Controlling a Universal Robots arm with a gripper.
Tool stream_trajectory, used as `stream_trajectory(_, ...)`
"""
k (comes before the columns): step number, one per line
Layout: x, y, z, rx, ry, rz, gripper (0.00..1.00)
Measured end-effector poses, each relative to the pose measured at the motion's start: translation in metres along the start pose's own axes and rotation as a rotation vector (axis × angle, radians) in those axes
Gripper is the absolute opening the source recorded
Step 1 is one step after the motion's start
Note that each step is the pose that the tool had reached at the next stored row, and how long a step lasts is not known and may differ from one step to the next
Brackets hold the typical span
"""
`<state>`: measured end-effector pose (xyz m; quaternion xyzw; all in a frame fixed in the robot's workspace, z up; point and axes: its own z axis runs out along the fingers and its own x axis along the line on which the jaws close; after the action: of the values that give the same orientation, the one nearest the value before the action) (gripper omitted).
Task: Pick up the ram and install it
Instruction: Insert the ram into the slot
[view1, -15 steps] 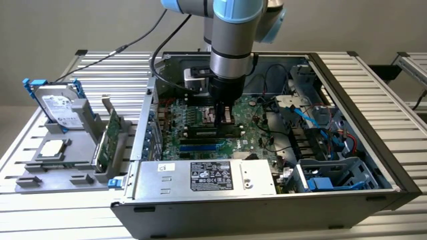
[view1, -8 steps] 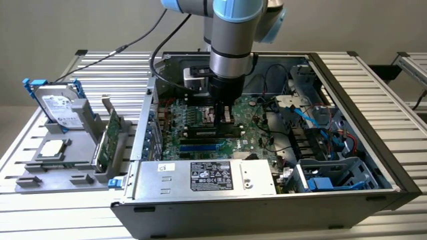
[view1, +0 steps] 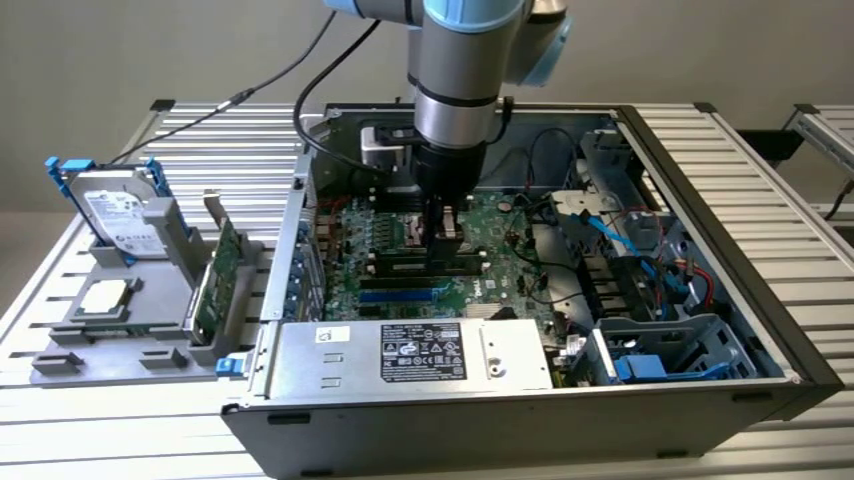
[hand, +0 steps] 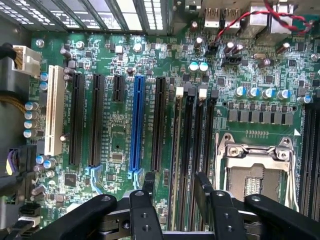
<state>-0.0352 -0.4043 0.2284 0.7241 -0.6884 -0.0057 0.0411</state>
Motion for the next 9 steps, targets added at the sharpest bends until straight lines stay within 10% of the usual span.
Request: stream_trajectory(9, 0.0005, 0.0014, -0.0109, -0.0074, -0.0007, 0.000, 0.37)
